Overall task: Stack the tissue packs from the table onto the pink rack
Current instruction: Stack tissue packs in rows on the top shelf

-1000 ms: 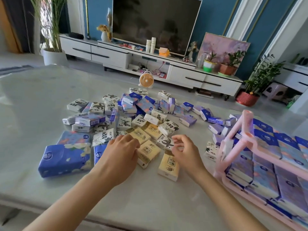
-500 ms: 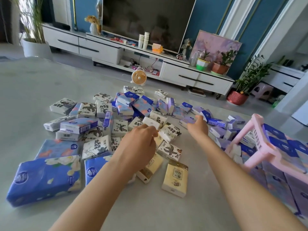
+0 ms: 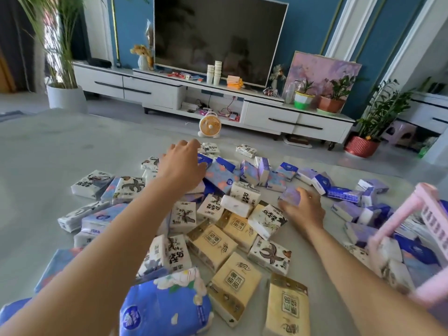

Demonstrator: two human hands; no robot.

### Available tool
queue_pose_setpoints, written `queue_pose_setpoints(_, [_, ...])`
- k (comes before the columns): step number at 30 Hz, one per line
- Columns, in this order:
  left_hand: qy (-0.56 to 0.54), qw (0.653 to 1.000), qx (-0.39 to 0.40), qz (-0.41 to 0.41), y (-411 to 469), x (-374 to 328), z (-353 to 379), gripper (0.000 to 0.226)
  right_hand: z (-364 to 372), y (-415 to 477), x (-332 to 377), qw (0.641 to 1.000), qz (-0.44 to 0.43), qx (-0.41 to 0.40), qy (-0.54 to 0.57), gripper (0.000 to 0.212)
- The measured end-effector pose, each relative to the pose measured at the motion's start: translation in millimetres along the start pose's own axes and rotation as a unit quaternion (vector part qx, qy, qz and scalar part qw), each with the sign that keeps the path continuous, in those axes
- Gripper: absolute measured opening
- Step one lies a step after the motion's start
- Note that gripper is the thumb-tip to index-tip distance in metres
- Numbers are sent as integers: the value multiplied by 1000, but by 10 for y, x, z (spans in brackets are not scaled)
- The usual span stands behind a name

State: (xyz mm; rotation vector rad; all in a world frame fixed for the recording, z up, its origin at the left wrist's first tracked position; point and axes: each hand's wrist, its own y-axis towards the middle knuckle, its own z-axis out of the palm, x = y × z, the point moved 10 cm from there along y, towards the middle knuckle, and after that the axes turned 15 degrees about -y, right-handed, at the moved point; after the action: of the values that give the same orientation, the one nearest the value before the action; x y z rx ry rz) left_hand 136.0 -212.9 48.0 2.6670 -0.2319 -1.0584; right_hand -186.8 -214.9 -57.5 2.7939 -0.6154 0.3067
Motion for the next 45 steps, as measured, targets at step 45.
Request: queue_pose_setpoints(45, [66, 952, 205, 220, -1514, -3477, 1610, 40, -2688, -1117, -1845, 993, -69, -31, 89, 35])
